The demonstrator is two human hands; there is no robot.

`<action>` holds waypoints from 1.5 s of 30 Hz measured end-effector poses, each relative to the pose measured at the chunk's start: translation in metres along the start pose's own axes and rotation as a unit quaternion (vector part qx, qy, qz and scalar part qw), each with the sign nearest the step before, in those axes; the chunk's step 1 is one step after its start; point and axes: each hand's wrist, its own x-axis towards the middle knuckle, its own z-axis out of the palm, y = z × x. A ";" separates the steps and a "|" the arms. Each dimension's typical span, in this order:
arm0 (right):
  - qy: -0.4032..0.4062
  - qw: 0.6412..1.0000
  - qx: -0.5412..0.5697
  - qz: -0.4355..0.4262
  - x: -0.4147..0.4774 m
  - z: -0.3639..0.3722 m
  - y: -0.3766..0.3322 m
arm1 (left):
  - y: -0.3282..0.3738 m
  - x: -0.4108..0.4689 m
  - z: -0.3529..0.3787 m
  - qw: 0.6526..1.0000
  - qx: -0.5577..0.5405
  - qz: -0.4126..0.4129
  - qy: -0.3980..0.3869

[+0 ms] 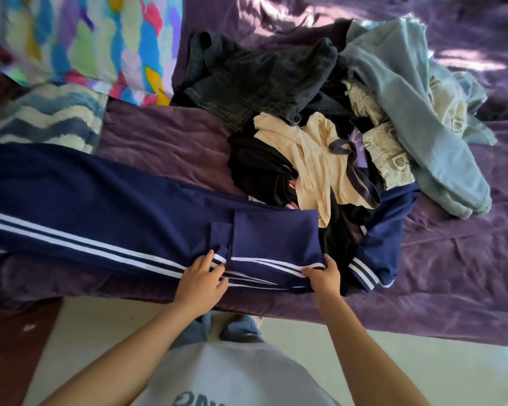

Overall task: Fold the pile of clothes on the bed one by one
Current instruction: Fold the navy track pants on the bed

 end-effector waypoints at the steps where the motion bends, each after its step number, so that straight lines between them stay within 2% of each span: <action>1: 0.014 0.999 -0.012 -0.034 -0.008 -0.002 -0.010 | 0.002 0.000 -0.002 1.000 0.024 -0.004 -0.020; 5: 0.019 0.972 -0.132 -0.192 -0.065 0.020 -0.060 | -0.004 -0.005 -0.005 0.999 0.036 0.023 -0.027; 7: -0.029 0.942 -0.178 -0.283 -0.094 0.048 -0.082 | -0.017 -0.012 -0.007 0.998 0.000 0.038 0.045; 9: -0.097 0.895 -0.218 -0.378 -0.116 0.084 -0.099 | -0.041 -0.022 -0.001 0.975 -0.150 -0.006 0.164; 10: -0.143 0.866 -0.242 -0.413 -0.126 0.103 -0.104 | -0.048 -0.026 -0.002 0.945 -0.247 -0.056 0.208; 11: -0.205 0.841 -0.260 -0.428 -0.135 0.122 -0.105 | -0.054 -0.029 -0.005 0.905 -0.335 -0.112 0.237; 12: -0.275 0.819 -0.269 -0.426 -0.141 0.140 -0.103 | -0.060 -0.032 -0.009 0.848 -0.437 -0.165 0.249; 13: -0.336 0.800 -0.281 -0.411 -0.145 0.154 -0.097 | -0.064 -0.034 -0.017 0.767 -0.555 -0.204 0.248; 14: -0.372 0.786 -0.296 -0.397 -0.146 0.164 -0.090 | -0.068 -0.035 -0.026 0.663 -0.670 -0.220 0.252; 15: -0.382 0.781 -0.311 -0.384 -0.144 0.168 -0.081 | -0.074 -0.035 -0.035 0.555 -0.754 -0.236 0.260; 16: -0.373 0.786 -0.324 -0.371 -0.139 0.169 -0.072 | -0.083 -0.032 -0.040 0.463 -0.806 -0.258 0.263; 17: -0.349 0.796 -0.340 -0.359 -0.132 0.164 -0.063 | -0.093 -0.027 -0.042 0.406 -0.827 -0.286 0.264; 18: -0.316 0.803 -0.366 -0.348 -0.124 0.158 -0.054 | -0.100 -0.022 -0.043 0.398 -0.824 -0.312 0.256; 21: -0.226 0.802 -0.470 -0.291 -0.099 0.134 -0.028 | -0.103 -0.004 -0.038 0.481 -0.762 -0.355 0.248; 22: -0.212 0.809 -0.482 -0.263 -0.091 0.129 -0.022 | -0.100 0.000 -0.042 0.492 -0.748 -0.361 0.261; 23: -0.205 0.822 -0.477 -0.235 -0.084 0.127 -0.016 | -0.097 0.004 -0.047 0.487 -0.741 -0.365 0.284; 25: -0.215 0.867 -0.414 -0.177 -0.075 0.127 -0.007 | -0.098 0.010 -0.053 0.474 -0.735 -0.370 0.314; 26: -0.223 0.897 -0.354 -0.146 -0.075 0.130 -0.005 | -0.100 0.011 -0.054 0.479 -0.729 -0.374 0.315; 27: -0.230 0.924 -0.279 -0.122 -0.073 0.133 -0.003 | -0.103 0.010 -0.054 0.507 -0.711 -0.375 0.311; 28: -0.232 0.944 -0.211 -0.096 -0.073 0.136 -0.002 | -0.106 0.006 -0.054 0.580 -0.656 -0.381 0.297; 29: -0.235 0.958 -0.148 -0.074 -0.075 0.140 -0.001 | -0.109 0.000 -0.051 0.695 -0.533 -0.386 0.290; 30: -0.234 0.966 -0.098 -0.056 -0.078 0.144 0.000 | -0.113 -0.007 -0.049 0.806 -0.360 -0.365 0.295; 31: -0.229 0.970 -0.058 -0.049 -0.079 0.149 0.001 | -0.118 -0.013 -0.043 0.885 -0.191 -0.300 0.299; 32: -0.215 0.975 -0.038 -0.042 -0.082 0.153 0.000 | -0.124 -0.018 -0.042 0.931 -0.057 -0.221 0.286; 33: -0.199 0.979 -0.020 -0.036 -0.083 0.157 0.000 | -0.130 -0.022 -0.043 0.963 0.035 -0.152 0.221; 34: -0.184 0.982 -0.012 -0.029 -0.085 0.162 -0.001 | -0.137 -0.024 -0.042 0.984 0.076 -0.102 0.125; 36: -0.167 0.985 0.000 -0.032 -0.088 0.169 -0.007 | -0.154 -0.025 -0.043 0.993 0.054 -0.082 -0.062; 37: -0.159 0.986 0.005 -0.049 -0.090 0.174 -0.012 | -0.161 -0.025 -0.044 0.991 0.031 -0.074 -0.104; 39: -0.141 0.984 0.009 -0.104 -0.104 0.186 -0.033 | -0.170 -0.025 -0.051 0.991 -0.014 -0.042 -0.123; 41: -0.126 0.978 0.006 -0.163 -0.130 0.208 -0.062 | -0.180 -0.029 -0.068 0.979 -0.150 -0.011 -0.136; 42: -0.128 0.974 -0.003 -0.189 -0.147 0.222 -0.078 | -0.189 -0.031 -0.075 0.953 -0.265 -0.015 -0.143; 43: -0.138 0.965 -0.017 -0.221 -0.166 0.237 -0.095 | -0.201 -0.033 -0.082 0.911 -0.389 -0.023 -0.138; 45: -0.173 0.941 -0.055 -0.284 -0.203 0.271 -0.123 | -0.227 -0.040 -0.101 0.830 -0.555 -0.030 -0.054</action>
